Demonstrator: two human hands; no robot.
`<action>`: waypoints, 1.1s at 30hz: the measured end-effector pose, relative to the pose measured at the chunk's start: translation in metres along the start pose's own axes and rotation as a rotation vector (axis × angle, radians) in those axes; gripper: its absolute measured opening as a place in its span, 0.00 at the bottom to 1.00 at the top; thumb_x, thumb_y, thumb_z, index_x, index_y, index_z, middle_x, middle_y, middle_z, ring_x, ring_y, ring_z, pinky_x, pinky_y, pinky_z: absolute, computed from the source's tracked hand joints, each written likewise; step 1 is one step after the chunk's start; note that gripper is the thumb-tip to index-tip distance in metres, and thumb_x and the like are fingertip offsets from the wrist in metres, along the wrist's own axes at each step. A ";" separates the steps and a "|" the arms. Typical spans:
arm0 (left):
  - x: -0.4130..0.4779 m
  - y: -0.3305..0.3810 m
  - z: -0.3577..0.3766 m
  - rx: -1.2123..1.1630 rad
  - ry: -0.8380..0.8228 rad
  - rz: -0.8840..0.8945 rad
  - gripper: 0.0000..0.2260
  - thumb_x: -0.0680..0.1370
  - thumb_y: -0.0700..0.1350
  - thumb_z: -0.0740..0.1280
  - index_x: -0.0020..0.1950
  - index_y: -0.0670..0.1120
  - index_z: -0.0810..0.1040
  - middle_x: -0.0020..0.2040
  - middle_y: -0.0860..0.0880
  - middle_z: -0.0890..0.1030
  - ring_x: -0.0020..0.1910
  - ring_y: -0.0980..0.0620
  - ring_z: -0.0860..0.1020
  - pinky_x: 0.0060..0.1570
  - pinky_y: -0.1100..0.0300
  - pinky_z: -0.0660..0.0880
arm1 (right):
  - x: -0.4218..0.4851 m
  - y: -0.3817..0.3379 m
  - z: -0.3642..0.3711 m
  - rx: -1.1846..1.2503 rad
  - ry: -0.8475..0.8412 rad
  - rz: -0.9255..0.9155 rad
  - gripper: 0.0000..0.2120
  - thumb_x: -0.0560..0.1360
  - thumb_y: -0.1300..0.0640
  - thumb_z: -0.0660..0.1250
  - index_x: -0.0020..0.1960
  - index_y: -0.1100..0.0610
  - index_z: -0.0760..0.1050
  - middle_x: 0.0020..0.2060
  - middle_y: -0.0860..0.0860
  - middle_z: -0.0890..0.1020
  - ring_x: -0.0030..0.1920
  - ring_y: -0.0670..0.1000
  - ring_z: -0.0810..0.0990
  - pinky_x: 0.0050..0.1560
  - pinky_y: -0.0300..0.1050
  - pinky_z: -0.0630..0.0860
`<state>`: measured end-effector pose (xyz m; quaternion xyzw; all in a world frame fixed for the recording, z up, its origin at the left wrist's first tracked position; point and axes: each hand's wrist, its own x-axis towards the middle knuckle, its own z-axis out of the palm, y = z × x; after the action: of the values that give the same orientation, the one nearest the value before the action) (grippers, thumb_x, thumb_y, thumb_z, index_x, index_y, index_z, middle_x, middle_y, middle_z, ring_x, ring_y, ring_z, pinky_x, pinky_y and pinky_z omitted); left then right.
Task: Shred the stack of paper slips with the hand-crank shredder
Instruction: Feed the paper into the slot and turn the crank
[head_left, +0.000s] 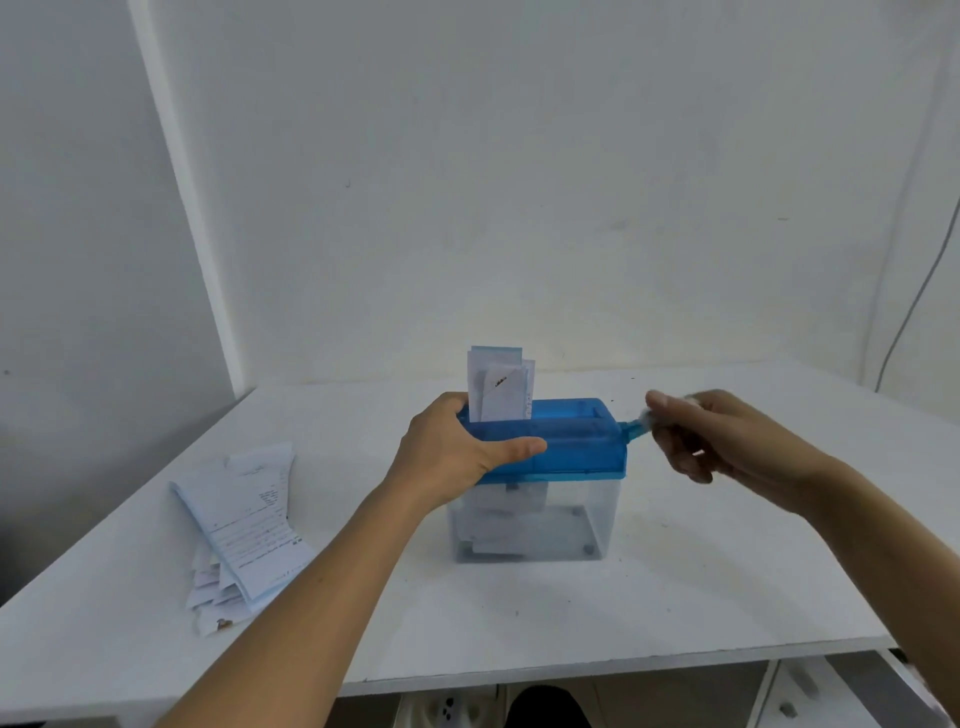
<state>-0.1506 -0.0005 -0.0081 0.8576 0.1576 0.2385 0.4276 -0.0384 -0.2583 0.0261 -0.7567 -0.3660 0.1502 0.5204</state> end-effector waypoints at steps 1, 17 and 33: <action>0.000 -0.001 0.000 -0.007 0.003 0.003 0.48 0.52 0.73 0.74 0.68 0.52 0.72 0.59 0.57 0.77 0.56 0.55 0.77 0.54 0.57 0.80 | 0.004 -0.002 0.001 -0.017 0.048 -0.023 0.26 0.75 0.34 0.64 0.39 0.59 0.78 0.31 0.53 0.75 0.31 0.49 0.70 0.32 0.42 0.68; -0.005 0.000 0.007 -0.073 0.063 0.034 0.47 0.54 0.72 0.72 0.68 0.52 0.72 0.56 0.60 0.75 0.56 0.56 0.75 0.41 0.70 0.74 | 0.086 0.021 0.042 0.163 0.666 -0.118 0.13 0.83 0.47 0.61 0.49 0.57 0.72 0.41 0.52 0.82 0.32 0.43 0.75 0.34 0.38 0.71; -0.004 -0.003 0.008 -0.049 0.068 0.017 0.44 0.54 0.73 0.73 0.65 0.54 0.73 0.54 0.61 0.77 0.53 0.59 0.77 0.46 0.65 0.77 | 0.048 0.101 0.077 -0.023 0.531 0.149 0.23 0.83 0.48 0.58 0.42 0.66 0.76 0.30 0.51 0.79 0.31 0.49 0.71 0.36 0.46 0.69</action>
<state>-0.1497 -0.0062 -0.0158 0.8395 0.1590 0.2752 0.4408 -0.0125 -0.1910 -0.0887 -0.8003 -0.1618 -0.0196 0.5771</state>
